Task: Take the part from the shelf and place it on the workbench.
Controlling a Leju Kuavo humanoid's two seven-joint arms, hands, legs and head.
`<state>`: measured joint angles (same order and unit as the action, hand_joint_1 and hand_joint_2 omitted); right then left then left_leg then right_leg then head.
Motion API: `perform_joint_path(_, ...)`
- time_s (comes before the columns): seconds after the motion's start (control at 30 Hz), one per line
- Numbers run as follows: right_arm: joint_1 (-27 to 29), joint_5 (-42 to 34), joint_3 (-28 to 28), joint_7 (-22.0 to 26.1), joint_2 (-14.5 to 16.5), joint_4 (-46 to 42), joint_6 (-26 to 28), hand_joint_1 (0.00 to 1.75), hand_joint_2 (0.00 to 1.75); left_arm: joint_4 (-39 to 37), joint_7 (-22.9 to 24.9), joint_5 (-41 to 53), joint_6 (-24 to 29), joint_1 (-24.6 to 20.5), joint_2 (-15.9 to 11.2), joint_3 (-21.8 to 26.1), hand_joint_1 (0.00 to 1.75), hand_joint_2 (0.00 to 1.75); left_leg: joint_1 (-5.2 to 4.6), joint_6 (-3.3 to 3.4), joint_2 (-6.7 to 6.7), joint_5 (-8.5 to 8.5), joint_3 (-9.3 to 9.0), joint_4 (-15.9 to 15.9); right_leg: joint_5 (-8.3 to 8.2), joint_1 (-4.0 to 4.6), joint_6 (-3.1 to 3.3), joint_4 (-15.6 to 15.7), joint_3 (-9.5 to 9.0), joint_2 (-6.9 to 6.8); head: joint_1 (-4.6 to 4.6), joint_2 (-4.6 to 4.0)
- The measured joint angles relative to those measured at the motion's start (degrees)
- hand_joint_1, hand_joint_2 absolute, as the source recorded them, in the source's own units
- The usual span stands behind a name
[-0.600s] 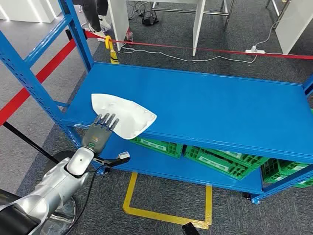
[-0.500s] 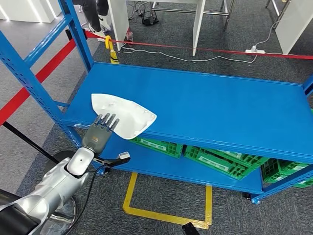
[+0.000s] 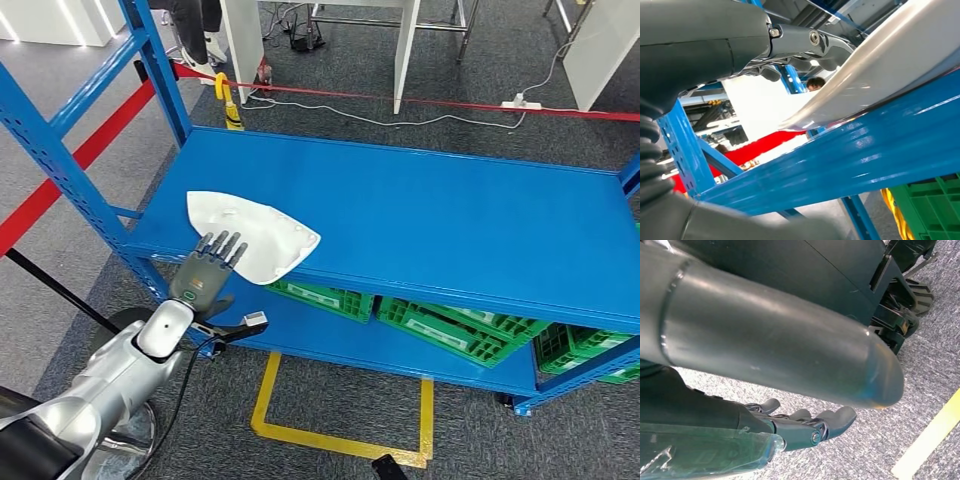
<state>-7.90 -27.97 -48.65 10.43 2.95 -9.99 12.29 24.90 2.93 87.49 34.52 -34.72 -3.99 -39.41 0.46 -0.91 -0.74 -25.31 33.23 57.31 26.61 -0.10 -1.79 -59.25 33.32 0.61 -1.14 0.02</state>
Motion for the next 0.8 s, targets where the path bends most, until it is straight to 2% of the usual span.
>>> perform_joint_path(0.7, -0.15, 0.15, 0.1, 0.15, 0.02, -0.26, -0.05, 0.0, 0.0, -0.31, -0.27, 0.11, -0.44, -3.18, 0.17, -0.39, 1.75, 0.0, 0.0, -0.02, -0.01, 0.02, -0.19, 0.0, -0.01, 0.0, 0.01, 0.0, -0.19, 0.02, 0.0, 0.0)
perform_joint_path(0.8, -0.15, 0.15, 0.11, 0.25, 0.02, -0.26, -0.05, 0.0, 0.0, -0.33, -0.14, 0.11, -0.31, -3.13, 0.16, -0.42, 1.75, 1.31, 0.01, -0.02, -0.01, 0.04, -0.19, 0.0, -0.02, 0.01, 0.03, -0.01, -0.19, 0.01, -0.01, 0.0)
